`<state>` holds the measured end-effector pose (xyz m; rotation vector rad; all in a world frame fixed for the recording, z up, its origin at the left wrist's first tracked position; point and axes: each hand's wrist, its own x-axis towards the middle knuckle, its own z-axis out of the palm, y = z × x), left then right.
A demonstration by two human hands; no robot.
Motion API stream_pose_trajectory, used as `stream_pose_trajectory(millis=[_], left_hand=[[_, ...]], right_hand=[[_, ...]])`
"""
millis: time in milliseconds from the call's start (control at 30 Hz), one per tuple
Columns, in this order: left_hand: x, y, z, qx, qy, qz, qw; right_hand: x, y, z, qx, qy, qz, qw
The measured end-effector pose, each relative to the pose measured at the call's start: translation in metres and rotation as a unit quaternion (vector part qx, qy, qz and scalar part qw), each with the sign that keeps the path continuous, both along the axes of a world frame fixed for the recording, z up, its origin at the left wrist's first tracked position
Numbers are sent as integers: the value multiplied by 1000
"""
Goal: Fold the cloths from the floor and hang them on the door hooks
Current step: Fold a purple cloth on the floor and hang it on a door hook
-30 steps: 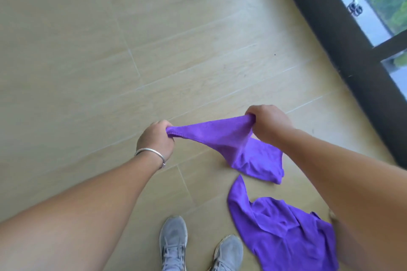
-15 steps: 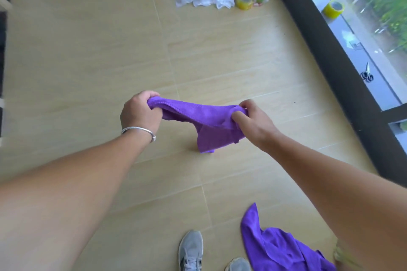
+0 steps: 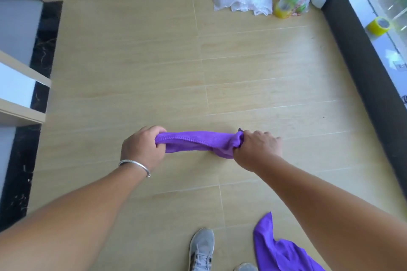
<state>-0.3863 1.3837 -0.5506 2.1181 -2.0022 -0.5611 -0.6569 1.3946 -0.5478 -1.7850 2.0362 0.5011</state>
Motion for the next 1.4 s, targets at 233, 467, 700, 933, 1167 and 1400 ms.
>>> stream_pose_trajectory(millis=[233, 467, 700, 933, 1167, 1400], left_hand=[[26, 34, -24, 75, -35, -33, 996], [41, 9, -34, 103, -56, 6, 993], [50, -66, -11, 44, -73, 8, 996], [54, -124, 74, -104, -49, 59, 992], [65, -99, 116, -207, -16, 81, 975], [68, 35, 77, -143, -64, -5, 988]], right_hand=[[0, 20, -27, 23, -202, 11, 979], [11, 10, -32, -38, -210, 97, 972], [20, -50, -5, -182, -166, 67, 967], [14, -127, 74, -323, -183, 29, 928], [7, -110, 113, -366, -188, 34, 911], [-21, 6, 71, -249, -253, 114, 928]])
